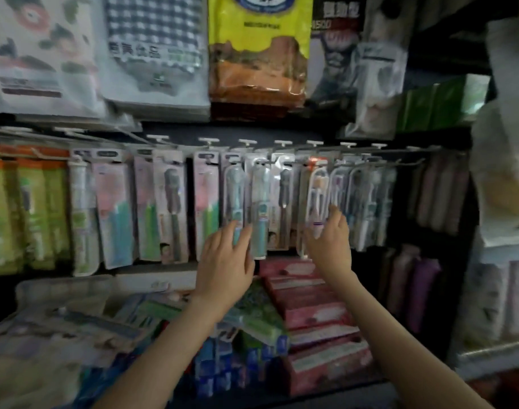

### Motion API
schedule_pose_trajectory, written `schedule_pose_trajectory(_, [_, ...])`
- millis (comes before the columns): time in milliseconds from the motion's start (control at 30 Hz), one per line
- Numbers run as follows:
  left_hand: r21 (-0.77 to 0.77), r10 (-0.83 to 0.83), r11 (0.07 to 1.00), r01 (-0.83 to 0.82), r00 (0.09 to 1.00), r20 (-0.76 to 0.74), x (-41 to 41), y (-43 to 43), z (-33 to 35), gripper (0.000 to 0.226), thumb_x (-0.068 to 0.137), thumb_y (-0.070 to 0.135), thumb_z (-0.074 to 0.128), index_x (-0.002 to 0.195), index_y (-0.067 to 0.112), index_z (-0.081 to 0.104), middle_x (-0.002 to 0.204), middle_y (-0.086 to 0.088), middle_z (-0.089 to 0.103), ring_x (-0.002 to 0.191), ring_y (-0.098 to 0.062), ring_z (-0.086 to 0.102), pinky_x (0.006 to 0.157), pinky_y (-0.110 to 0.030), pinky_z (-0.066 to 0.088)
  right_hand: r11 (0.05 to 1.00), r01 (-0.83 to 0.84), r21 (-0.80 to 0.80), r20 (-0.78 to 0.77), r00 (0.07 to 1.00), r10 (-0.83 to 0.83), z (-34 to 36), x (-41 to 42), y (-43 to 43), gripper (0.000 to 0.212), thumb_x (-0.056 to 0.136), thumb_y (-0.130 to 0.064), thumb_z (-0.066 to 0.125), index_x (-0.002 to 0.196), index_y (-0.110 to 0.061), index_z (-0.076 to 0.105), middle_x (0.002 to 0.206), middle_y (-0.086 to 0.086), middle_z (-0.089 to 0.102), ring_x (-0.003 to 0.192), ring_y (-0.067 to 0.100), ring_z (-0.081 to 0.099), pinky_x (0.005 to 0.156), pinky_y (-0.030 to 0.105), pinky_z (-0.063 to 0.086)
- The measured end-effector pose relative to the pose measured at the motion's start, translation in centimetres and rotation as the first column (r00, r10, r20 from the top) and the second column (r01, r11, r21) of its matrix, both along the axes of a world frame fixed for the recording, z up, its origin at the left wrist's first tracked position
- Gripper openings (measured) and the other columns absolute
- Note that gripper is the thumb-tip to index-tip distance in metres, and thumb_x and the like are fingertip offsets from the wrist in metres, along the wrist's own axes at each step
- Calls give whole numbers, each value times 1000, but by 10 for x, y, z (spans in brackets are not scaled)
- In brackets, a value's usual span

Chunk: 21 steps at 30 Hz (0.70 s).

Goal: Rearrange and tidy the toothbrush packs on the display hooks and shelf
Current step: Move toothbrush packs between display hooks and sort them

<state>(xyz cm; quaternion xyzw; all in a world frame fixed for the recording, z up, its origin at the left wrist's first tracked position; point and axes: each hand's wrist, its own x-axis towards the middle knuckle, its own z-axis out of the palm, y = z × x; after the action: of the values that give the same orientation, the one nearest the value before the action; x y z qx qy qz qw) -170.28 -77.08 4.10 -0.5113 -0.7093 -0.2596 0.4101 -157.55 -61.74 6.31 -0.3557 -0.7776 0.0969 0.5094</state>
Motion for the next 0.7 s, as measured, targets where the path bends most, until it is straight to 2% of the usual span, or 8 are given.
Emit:
schedule_pose_trajectory(100, [-44,19,999,-17,998,59,23,37,-10,55,72,17,76,123,5,59,121,-18,59,106,-36,60,85,-47,52,995,-31,-92,-15,999,30,-4,6,35,72,92,-41,56,144,-3,22,142,15,35,132,30,32,95,39,44])
schedule_pose_trajectory(200, [-75,56,996,-52,997,62,35,54,-16,56,73,19,74,125,5,57,122,-18,58,106,-36,60,85,-46,52,981,-77,-179,15,997,81,-2,-1,51,82,89,-43,59,147,-6,14,147,14,30,134,30,31,96,42,46])
schedule_pose_trajectory(267, [-68,57,996,-53,996,66,38,60,-15,57,72,16,75,125,4,56,121,-19,58,105,-36,60,86,-45,51,977,-100,-187,-6,995,100,1,-6,56,79,89,-39,61,146,-6,16,145,14,33,129,30,39,91,42,49])
schedule_pose_trajectory(333, [-59,59,997,-55,995,79,40,63,-13,58,72,14,74,125,5,55,122,-19,57,106,-36,59,87,-45,50,978,-124,-169,-26,992,121,3,-8,60,63,92,-33,58,138,-5,27,137,15,42,112,32,52,79,43,53])
schedule_pose_trajectory(400, [-56,48,997,-44,996,79,42,63,-12,58,72,14,74,125,5,54,122,-19,57,107,-35,59,88,-45,50,980,-136,-143,-7,991,136,4,-8,61,48,94,-30,54,130,-6,34,129,16,48,97,32,58,68,42,53])
schedule_pose_trajectory(500, [-61,47,997,-44,998,48,44,62,-12,56,73,13,74,125,5,54,123,-19,57,108,-35,58,90,-45,49,980,-154,-125,21,987,158,4,-2,65,52,94,-30,52,137,-8,30,129,17,49,99,33,58,65,35,49])
schedule_pose_trajectory(633, [-72,61,996,-57,996,63,44,58,-12,55,76,14,72,127,4,53,126,-19,55,112,-36,56,93,-45,47,966,-200,-166,-51,980,194,9,17,60,58,93,-33,55,140,-10,29,132,14,47,107,30,55,75,37,49])
schedule_pose_trajectory(700, [-86,60,995,-53,995,81,46,57,-13,54,78,15,70,127,4,53,126,-19,55,112,-36,56,93,-46,47,955,-235,-180,-94,971,221,10,25,54,56,92,-35,58,135,-9,34,123,12,52,95,25,57,67,33,47])
